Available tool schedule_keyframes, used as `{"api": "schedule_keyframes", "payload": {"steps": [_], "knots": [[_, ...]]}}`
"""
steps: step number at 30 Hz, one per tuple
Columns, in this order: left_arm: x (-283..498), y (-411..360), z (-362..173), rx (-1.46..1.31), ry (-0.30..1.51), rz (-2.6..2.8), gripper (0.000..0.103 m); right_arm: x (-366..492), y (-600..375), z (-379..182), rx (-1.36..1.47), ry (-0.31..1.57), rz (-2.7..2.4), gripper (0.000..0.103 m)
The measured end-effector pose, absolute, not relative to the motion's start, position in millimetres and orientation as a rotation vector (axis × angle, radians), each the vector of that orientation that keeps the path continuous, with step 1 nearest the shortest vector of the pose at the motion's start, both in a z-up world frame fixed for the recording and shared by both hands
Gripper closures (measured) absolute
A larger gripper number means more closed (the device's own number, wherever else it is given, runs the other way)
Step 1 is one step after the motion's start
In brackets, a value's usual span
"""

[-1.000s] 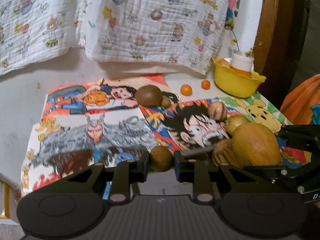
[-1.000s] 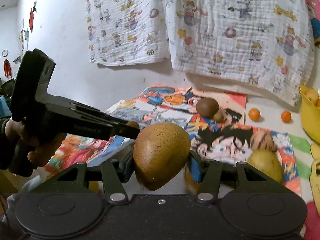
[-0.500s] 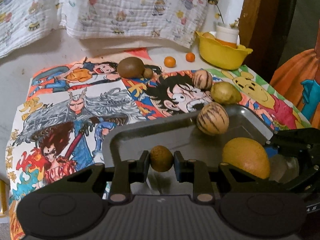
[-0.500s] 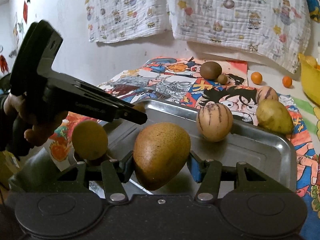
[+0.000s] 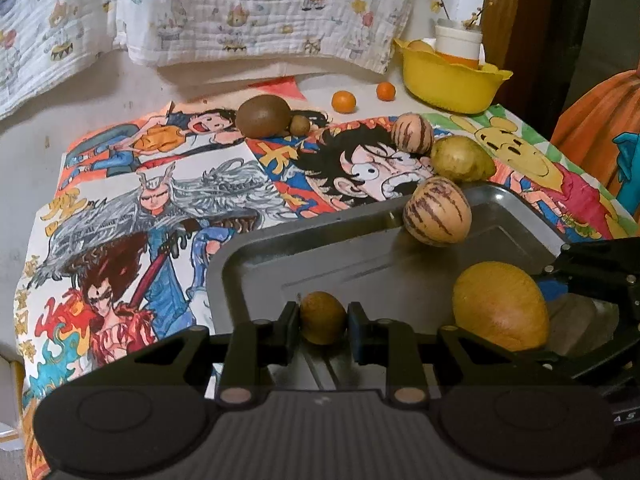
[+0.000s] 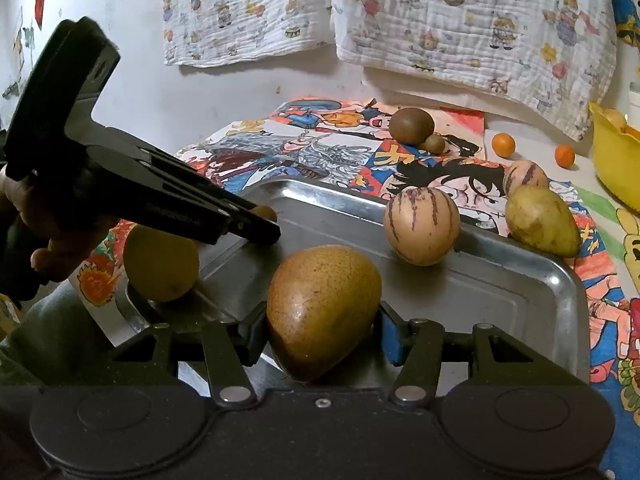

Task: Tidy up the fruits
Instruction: 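Release the brown oval fruit onto the tray with the right tool while the left tool releases the small fruit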

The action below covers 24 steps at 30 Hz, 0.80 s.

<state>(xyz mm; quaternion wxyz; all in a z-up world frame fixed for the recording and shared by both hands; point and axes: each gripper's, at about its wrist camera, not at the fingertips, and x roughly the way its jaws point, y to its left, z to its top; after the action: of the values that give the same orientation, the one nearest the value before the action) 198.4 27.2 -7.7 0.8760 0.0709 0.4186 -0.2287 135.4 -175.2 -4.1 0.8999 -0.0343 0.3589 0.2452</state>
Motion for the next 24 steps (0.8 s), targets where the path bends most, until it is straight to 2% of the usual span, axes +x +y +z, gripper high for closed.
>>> {"api": "schedule_keyframes", "payload": {"steps": [10,13,16,17,18,24], "knots": [[198.2,27.6,-8.4,0.144,0.876,-0.486,0.073,135.9,-174.7,-4.5,-0.055,0.739,0.497,0.045],[198.7,30.8,-8.5,0.125,0.882,-0.477,0.068,135.6,-176.1,-4.9,-0.046,0.738,0.497,0.045],[197.3,34.2,-7.5,0.100,0.877,-0.469,0.053,135.0,-177.4,-5.6,-0.037,0.736,0.496,0.045],[195.8,35.3,-6.8,0.093,0.870,-0.464,0.039,134.6,-177.8,-5.8,-0.033,0.734,0.495,0.045],[193.9,36.2,-5.8,0.088,0.859,-0.459,0.031,134.1,-178.0,-6.2,-0.026,0.733,0.494,0.045],[181.5,41.4,2.0,0.054,0.805,-0.471,0.010,131.7,-181.3,-6.6,0.022,0.728,0.504,0.035]]}}
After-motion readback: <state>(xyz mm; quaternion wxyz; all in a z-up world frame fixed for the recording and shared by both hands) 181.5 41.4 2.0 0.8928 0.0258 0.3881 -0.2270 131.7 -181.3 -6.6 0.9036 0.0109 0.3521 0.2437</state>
